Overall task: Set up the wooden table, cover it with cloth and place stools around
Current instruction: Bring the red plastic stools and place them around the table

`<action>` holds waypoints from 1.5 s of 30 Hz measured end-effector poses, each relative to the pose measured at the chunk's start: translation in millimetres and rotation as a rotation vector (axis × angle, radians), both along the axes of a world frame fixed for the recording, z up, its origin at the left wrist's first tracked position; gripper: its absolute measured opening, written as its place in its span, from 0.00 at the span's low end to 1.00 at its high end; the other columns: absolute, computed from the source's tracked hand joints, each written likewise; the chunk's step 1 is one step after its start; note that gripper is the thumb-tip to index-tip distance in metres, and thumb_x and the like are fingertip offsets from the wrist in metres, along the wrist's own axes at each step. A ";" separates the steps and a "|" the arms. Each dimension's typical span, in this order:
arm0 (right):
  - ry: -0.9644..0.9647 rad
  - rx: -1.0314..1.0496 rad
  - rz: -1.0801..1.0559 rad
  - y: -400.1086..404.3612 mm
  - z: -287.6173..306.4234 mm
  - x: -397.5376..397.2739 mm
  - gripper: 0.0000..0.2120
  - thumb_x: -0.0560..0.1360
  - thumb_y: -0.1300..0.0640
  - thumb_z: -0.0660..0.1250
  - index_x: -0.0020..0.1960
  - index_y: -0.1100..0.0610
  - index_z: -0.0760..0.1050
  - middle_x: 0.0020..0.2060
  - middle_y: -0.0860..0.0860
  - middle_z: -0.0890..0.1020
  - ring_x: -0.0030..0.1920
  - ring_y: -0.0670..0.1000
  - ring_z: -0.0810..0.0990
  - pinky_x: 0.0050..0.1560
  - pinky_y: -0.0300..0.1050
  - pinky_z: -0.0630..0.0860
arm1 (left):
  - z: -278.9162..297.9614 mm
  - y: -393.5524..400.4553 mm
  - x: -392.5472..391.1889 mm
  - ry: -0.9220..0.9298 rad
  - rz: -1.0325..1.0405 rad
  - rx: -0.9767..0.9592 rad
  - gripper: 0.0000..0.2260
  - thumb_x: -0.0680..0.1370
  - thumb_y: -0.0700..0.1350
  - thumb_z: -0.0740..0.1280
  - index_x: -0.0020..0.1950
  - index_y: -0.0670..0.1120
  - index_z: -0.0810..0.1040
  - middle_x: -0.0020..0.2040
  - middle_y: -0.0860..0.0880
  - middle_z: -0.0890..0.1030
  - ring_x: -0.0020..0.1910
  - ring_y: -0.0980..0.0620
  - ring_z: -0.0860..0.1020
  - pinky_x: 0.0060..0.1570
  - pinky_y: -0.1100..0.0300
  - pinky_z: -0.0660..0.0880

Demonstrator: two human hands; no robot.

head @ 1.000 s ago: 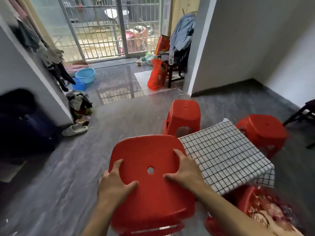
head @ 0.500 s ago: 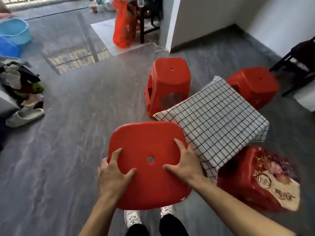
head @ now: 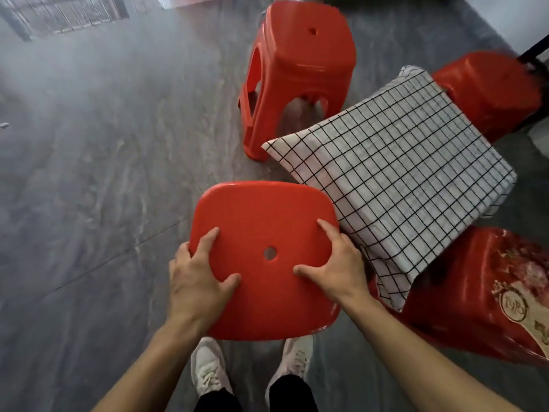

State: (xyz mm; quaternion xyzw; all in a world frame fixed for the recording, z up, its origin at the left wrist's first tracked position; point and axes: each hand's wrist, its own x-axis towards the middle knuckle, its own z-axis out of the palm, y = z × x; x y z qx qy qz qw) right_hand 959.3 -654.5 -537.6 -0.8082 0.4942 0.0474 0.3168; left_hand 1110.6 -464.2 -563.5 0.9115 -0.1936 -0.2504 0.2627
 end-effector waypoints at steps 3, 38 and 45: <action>-0.008 0.005 -0.012 -5.0 -21.0 -0.7 0.50 0.57 0.45 0.82 0.74 0.40 0.62 0.61 0.52 0.74 0.61 0.53 0.75 0.61 0.44 0.70 | -18.8 -5.3 -0.3 -0.001 -0.013 0.000 0.43 0.64 0.52 0.79 0.75 0.61 0.62 0.66 0.41 0.70 0.64 0.41 0.70 0.66 0.47 0.69; 0.202 0.109 0.023 -17.8 -72.7 -1.3 0.51 0.68 0.43 0.76 0.78 0.43 0.46 0.76 0.63 0.49 0.71 0.64 0.63 0.70 0.57 0.66 | -25.5 -71.8 6.1 -0.115 -0.403 0.441 0.39 0.67 0.54 0.77 0.72 0.49 0.60 0.79 0.47 0.48 0.74 0.43 0.55 0.66 0.49 0.69; 0.153 0.329 0.010 -71.3 -18.7 -0.3 0.38 0.71 0.40 0.70 0.76 0.44 0.56 0.71 0.57 0.63 0.69 0.60 0.68 0.69 0.57 0.68 | 30.2 -82.9 47.5 0.015 -0.374 0.387 0.34 0.72 0.56 0.71 0.74 0.48 0.64 0.75 0.46 0.63 0.71 0.44 0.66 0.69 0.48 0.66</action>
